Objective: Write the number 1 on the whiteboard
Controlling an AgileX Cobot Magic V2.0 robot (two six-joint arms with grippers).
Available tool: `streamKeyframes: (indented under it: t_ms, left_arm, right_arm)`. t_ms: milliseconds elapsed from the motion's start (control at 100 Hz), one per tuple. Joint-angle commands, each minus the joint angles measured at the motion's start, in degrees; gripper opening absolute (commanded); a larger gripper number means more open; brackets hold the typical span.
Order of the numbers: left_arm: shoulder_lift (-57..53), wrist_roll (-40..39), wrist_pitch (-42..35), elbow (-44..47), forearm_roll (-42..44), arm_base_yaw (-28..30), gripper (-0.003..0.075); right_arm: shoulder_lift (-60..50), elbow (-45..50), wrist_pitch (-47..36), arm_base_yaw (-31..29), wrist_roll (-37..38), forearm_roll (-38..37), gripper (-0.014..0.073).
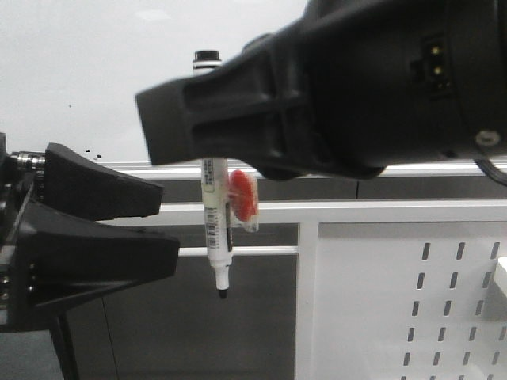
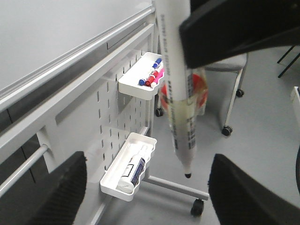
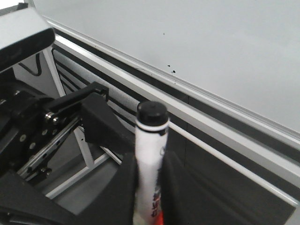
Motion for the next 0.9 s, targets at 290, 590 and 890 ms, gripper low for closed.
streamKeyframes:
  t_ms: [290, 590, 890]
  left_arm:
    - [-1.78, -0.79, -11.22, -1.48, -0.22, -1.74, 0.0492]
    - [-1.78, -0.79, -11.22, -2.25, -1.21, -3.10, 0.0491]
    - [-1.78, -1.47, -11.22, -2.25, -6.23, -3.10, 0.0432]
  right_arm:
    - [1.08, -3.89, -5.21, -0.43, 2.10, -6.92, -0.0070]
    - [2.88, -3.89, -6.99, -0.43, 4.74, -9.90, -0.0070]
    - [2.88, -3.89, -9.83, -0.43, 4.83, -12.56, -0.0070]
